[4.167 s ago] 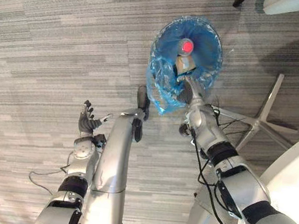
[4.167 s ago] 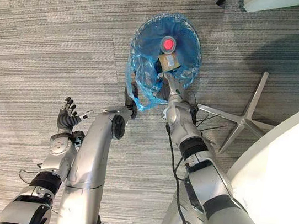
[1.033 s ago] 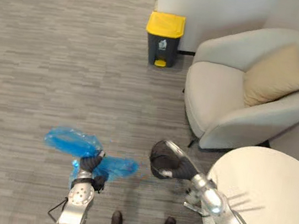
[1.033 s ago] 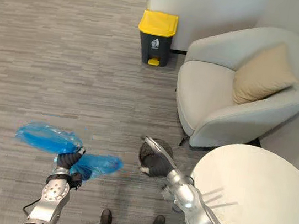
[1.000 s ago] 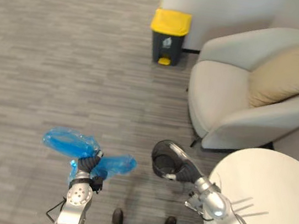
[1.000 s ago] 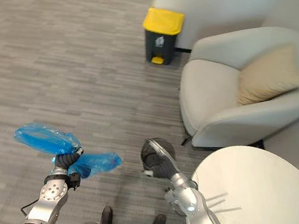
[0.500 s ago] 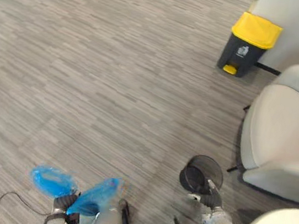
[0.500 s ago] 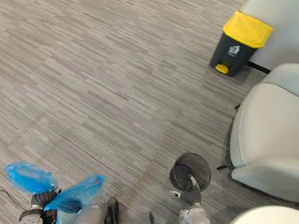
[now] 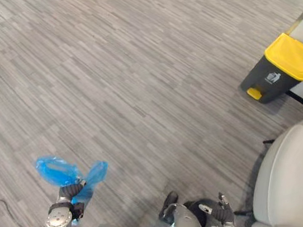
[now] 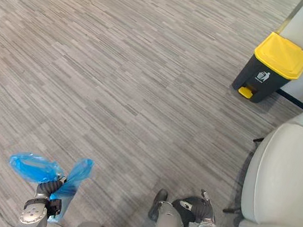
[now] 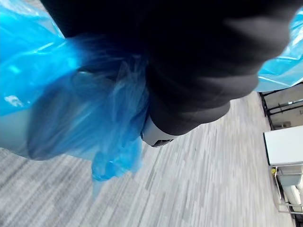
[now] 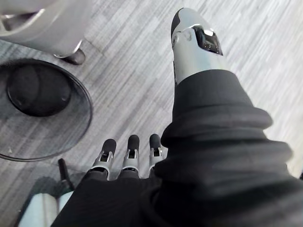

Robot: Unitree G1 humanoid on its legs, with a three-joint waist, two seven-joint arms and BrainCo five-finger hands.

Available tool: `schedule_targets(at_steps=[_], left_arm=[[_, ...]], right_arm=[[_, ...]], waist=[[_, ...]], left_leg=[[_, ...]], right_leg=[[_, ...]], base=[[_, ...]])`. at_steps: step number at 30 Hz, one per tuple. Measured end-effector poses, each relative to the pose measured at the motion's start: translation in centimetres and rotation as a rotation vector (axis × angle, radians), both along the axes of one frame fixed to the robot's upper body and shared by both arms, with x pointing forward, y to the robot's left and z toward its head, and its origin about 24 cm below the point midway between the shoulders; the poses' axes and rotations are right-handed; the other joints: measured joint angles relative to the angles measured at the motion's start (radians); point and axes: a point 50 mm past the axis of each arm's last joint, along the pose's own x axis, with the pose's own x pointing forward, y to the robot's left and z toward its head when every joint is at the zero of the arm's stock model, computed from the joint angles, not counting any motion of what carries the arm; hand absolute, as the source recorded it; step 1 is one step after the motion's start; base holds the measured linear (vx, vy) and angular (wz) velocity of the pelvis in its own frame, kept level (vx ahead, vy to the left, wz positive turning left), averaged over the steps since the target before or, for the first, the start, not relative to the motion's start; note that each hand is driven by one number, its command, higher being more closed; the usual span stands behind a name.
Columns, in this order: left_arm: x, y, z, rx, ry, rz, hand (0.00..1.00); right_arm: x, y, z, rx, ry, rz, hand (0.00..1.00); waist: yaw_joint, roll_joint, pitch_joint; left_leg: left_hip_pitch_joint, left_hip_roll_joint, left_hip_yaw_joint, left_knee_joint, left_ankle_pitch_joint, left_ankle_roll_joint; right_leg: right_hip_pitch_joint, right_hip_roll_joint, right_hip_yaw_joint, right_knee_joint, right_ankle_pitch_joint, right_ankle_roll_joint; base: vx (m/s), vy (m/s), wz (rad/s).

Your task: Gather rubbish on tea table into small bin, then transfer packed bag to large trash can.

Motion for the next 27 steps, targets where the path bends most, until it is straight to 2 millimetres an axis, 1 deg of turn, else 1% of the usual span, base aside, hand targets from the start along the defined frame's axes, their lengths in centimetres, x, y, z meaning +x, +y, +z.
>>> schedule_targets(at_steps=[1,2,3,4,5,6,7,8,9,10,11,12,13,14,15,16,17,18,19,20,21,22,23,24,25,26,27], left_arm=[[0.8,-0.6,0.2,-0.008,-0.019,-0.032,1.00],[1.4,-0.9,0.7,-0.014,-0.049,-0.058,1.00],[1.6,-0.9,1.0,-0.013,-0.066,-0.062,1.00],[1.9,-1.0,1.4,-0.010,-0.087,-0.067,1.00],[2.2,-1.0,1.8,-0.006,-0.107,-0.071,1.00],[2.3,-1.0,2.0,-0.006,-0.116,-0.072,1.00],[2.4,-1.1,2.0,-0.007,-0.119,-0.071,1.00],[1.7,-1.2,1.6,-0.015,-0.102,-0.059,1.00],[1.2,-1.4,1.2,-0.022,-0.080,-0.054,1.00],[1.4,-1.3,1.2,-0.019,-0.079,-0.056,1.00],[1.6,-1.2,1.6,-0.011,-0.097,-0.057,1.00],[1.5,-1.6,1.6,-0.017,-0.097,-0.068,1.00],[1.4,-1.8,1.5,-0.020,-0.089,-0.077,1.00],[1.1,-2.0,1.3,-0.020,-0.076,-0.089,1.00],[1.1,-1.7,1.4,-0.011,-0.077,-0.083,1.00],[1.1,-1.5,1.5,-0.002,-0.079,-0.078,1.00],[1.2,-1.3,1.6,0.009,-0.083,-0.073,1.00],[1.2,-1.0,1.7,0.018,-0.083,-0.072,1.00],[1.2,-0.3,1.8,0.034,-0.085,-0.060,1.00],[1.3,-0.1,1.9,0.041,-0.086,-0.056,1.00],[1.0,0.6,1.7,0.051,-0.072,-0.035,1.00],[0.9,0.9,1.6,0.057,-0.064,-0.031,1.00],[0.7,1.2,1.5,0.071,-0.050,-0.028,1.00],[0.6,1.5,1.5,0.085,-0.044,-0.030,1.00],[0.6,1.6,1.4,0.087,-0.038,-0.030,1.00],[1.0,1.1,1.3,0.081,-0.041,-0.038,1.00],[0.9,0.7,1.1,0.071,-0.033,-0.040,1.00]], right_arm=[[0.4,0.1,0.4,0.001,-0.023,0.004,0.00],[0.6,0.2,0.7,0.000,-0.041,0.005,0.00],[0.8,0.2,0.9,-0.002,-0.051,0.006,0.00],[1.0,0.2,1.1,-0.005,-0.064,0.006,0.00],[1.3,0.1,1.3,-0.009,-0.072,0.005,0.00],[1.5,0.2,1.4,-0.011,-0.077,0.006,0.00],[1.5,0.1,1.4,-0.011,-0.077,0.004,0.00],[1.3,0.0,1.3,-0.014,-0.070,0.001,0.00],[1.2,0.8,0.6,0.009,-0.047,-0.012,0.00],[0.9,1.2,0.4,0.022,-0.040,-0.018,0.00],[0.8,1.8,0.3,0.035,-0.041,-0.013,0.00],[1.2,2.4,0.4,0.047,-0.051,-0.007,0.00],[1.1,2.6,0.3,0.043,-0.047,0.003,0.00],[1.1,3.1,0.2,0.036,-0.042,0.026,0.00],[1.5,3.7,0.4,0.035,-0.050,0.060,0.00],[1.7,4.0,0.4,0.034,-0.051,0.075,0.00],[1.9,4.6,0.5,0.022,-0.052,0.110,0.00],[1.9,4.7,0.5,0.019,-0.051,0.121,0.00],[1.8,4.7,0.4,0.015,-0.046,0.124,0.00],[1.8,4.6,0.4,0.012,-0.044,0.122,0.00],[1.7,4.3,0.2,-0.006,-0.029,0.129,0.00],[1.5,4.1,0.1,-0.020,-0.017,0.135,0.00],[1.3,3.7,-0.2,-0.042,0.005,0.142,0.00],[1.1,3.5,-0.3,-0.047,0.019,0.142,0.00],[1.0,3.2,-0.3,-0.056,0.024,0.140,0.00],[1.1,2.7,-0.2,-0.074,0.025,0.145,0.00],[1.9,2.5,0.3,-0.084,0.003,0.149,0.00]], waist=[[0.014,-0.026,0.013],[0.025,-0.051,0.023],[0.028,-0.057,0.026],[0.037,-0.062,0.028],[0.058,-0.065,0.030],[0.077,-0.063,0.029],[0.080,-0.056,0.027],[0.083,-0.025,0.012],[0.092,-0.042,-0.001],[0.082,-0.065,-0.015],[0.087,-0.087,-0.026],[0.105,-0.098,-0.021],[0.100,-0.097,-0.020],[0.088,-0.088,-0.019],[0.075,-0.080,-0.020],[0.073,-0.074,-0.016],[0.072,-0.069,-0.013],[0.070,-0.071,-0.014],[0.064,-0.068,-0.012],[0.058,-0.068,-0.012],[0.044,-0.066,-0.011],[0.041,-0.068,-0.012],[0.033,-0.069,-0.012],[0.021,-0.074,-0.016],[0.012,-0.076,-0.019],[0.024,-0.048,-0.016],[0.023,-0.025,-0.010]], left_leg=[[-0.038,-0.026,0.022,0.000,-0.037,0.021],[-0.077,-0.068,0.042,-0.046,-0.051,0.044],[-0.101,-0.088,0.042,-0.075,-0.052,0.045],[-0.138,-0.122,0.030,-0.136,-0.051,0.044],[-0.186,-0.172,-0.010,-0.263,-0.046,0.037],[-0.219,-0.216,-0.063,-0.416,-0.010,0.015],[-0.218,-0.227,-0.089,-0.516,0.032,0.011],[-0.207,-0.223,-0.140,-0.689,0.178,0.018],[-0.189,-0.222,-0.135,-0.633,0.256,0.027],[-0.189,-0.234,-0.114,-0.612,0.216,0.009],[-0.173,-0.234,-0.064,-0.561,0.144,0.034],[-0.109,-0.231,-0.001,-0.519,0.087,0.064],[-0.070,-0.228,0.028,-0.502,0.059,0.080],[0.009,-0.222,0.071,-0.486,0.004,0.091],[0.071,-0.215,0.097,-0.494,-0.030,0.095],[0.101,-0.212,0.114,-0.510,-0.041,0.094],[0.153,-0.203,0.140,-0.550,-0.054,0.085],[0.172,-0.199,0.146,-0.569,-0.058,0.080],[0.207,-0.191,0.154,-0.604,-0.067,0.067],[0.233,-0.187,0.157,-0.626,-0.073,0.056],[0.286,-0.185,0.156,-0.664,-0.077,0.043],[0.307,-0.189,0.153,-0.675,-0.080,0.037],[0.345,-0.192,0.124,-0.682,-0.092,0.011],[0.356,-0.190,0.094,-0.669,-0.103,-0.008],[0.363,-0.187,0.066,-0.639,-0.108,-0.016],[0.336,-0.154,0.033,-0.549,-0.088,-0.047],[0.267,-0.119,-0.008,-0.382,-0.036,-0.049]], right_leg=[[0.079,0.010,0.041,-0.054,-0.004,-0.003],[0.153,0.013,0.085,-0.103,-0.004,-0.004],[0.183,0.015,0.105,-0.123,-0.006,-0.005],[0.218,0.015,0.135,-0.146,-0.011,-0.013],[0.249,0.012,0.182,-0.161,-0.022,0.001],[0.272,0.004,0.223,-0.164,-0.055,0.035],[0.287,0.006,0.242,-0.166,-0.077,0.053],[0.321,0.021,0.287,-0.160,-0.135,0.098],[0.328,0.004,0.346,-0.116,-0.193,0.127],[0.308,-0.020,0.356,-0.078,-0.201,0.134],[0.248,-0.053,0.389,0.071,-0.221,0.172],[0.191,-0.088,0.417,0.284,-0.206,0.256],[0.160,-0.108,0.417,0.394,-0.182,0.314],[0.098,-0.137,0.399,0.591,-0.156,0.358],[0.030,-0.160,0.338,0.711,-0.163,0.302],[-0.007,-0.172,0.302,0.731,-0.170,0.257],[-0.081,-0.190,0.221,0.711,-0.189,0.188],[-0.108,-0.195,0.181,0.677,-0.195,0.173],[-0.157,-0.200,0.117,0.565,-0.197,0.166],[-0.184,-0.199,0.086,0.461,-0.189,0.167],[-0.198,-0.182,0.060,0.224,-0.112,0.173],[-0.196,-0.170,0.060,0.130,-0.067,0.173],[-0.188,-0.152,0.078,0.025,0.053,0.153],[-0.181,-0.141,0.112,0.031,0.144,0.121],[-0.182,-0.136,0.123,0.077,0.165,0.103],[-0.190,-0.128,0.094,0.150,0.107,0.087],[-0.171,-0.113,0.082,0.176,0.050,0.079]], base=[[0.63,-0.167,-0.86],[0.62,-0.148,-0.83],[0.59,-0.079,-0.87],[0.58,0.010,-1.09],[0.68,0.089,-1.50],[0.56,0.146,-1.49],[0.61,0.241,-1.47],[0.65,0.329,-1.46],[0.63,0.324,-1.28],[0.58,0.277,-1.11],[0.55,0.228,-1.09],[0.55,0.234,-1.21],[0.63,0.284,-1.19],[0.58,0.247,-0.81],[0.47,0.196,-0.72],[0.44,0.118,-0.69],[0.35,0.057,-0.56],[0.51,0.045,-0.46],[0.33,-0.018,-0.16],[0.53,-0.061,-0.02],[0.48,-0.071,0.10],[0.61,-0.127,0.33],[0.45,-0.137,0.53],[0.57,-0.240,0.74],[0.55,-0.260,0.49],[0.64,-0.321,0.25],[0.51,-0.245,-0.02]])
